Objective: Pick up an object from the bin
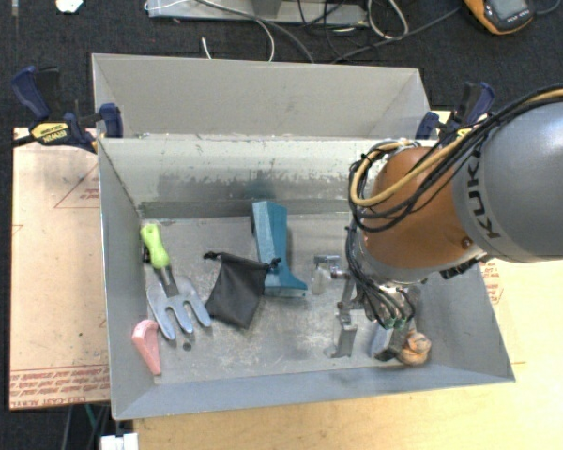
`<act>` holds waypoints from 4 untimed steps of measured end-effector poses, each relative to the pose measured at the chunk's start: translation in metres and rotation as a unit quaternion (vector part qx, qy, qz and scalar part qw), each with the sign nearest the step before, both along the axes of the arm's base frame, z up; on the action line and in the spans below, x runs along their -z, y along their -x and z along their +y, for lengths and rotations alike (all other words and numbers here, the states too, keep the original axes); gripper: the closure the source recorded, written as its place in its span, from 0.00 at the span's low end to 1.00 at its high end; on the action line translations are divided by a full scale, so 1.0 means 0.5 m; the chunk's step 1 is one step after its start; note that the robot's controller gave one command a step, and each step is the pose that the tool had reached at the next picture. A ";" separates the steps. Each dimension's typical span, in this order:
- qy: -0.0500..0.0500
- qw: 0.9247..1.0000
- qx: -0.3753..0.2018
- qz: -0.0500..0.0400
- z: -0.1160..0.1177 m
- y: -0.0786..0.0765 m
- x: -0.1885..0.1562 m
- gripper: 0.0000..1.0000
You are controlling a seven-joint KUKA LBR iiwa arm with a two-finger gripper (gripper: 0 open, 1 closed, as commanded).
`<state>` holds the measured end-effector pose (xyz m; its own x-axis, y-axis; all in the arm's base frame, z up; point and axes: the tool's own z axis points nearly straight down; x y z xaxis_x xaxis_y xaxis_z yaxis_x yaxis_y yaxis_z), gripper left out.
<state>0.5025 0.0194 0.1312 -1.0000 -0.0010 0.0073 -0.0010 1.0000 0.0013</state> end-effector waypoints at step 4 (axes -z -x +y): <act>-0.001 1.000 0.018 -0.005 0.118 -0.130 -0.103 0.00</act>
Offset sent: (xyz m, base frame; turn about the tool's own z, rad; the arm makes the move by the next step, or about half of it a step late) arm 0.0206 0.0154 0.0358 0.0178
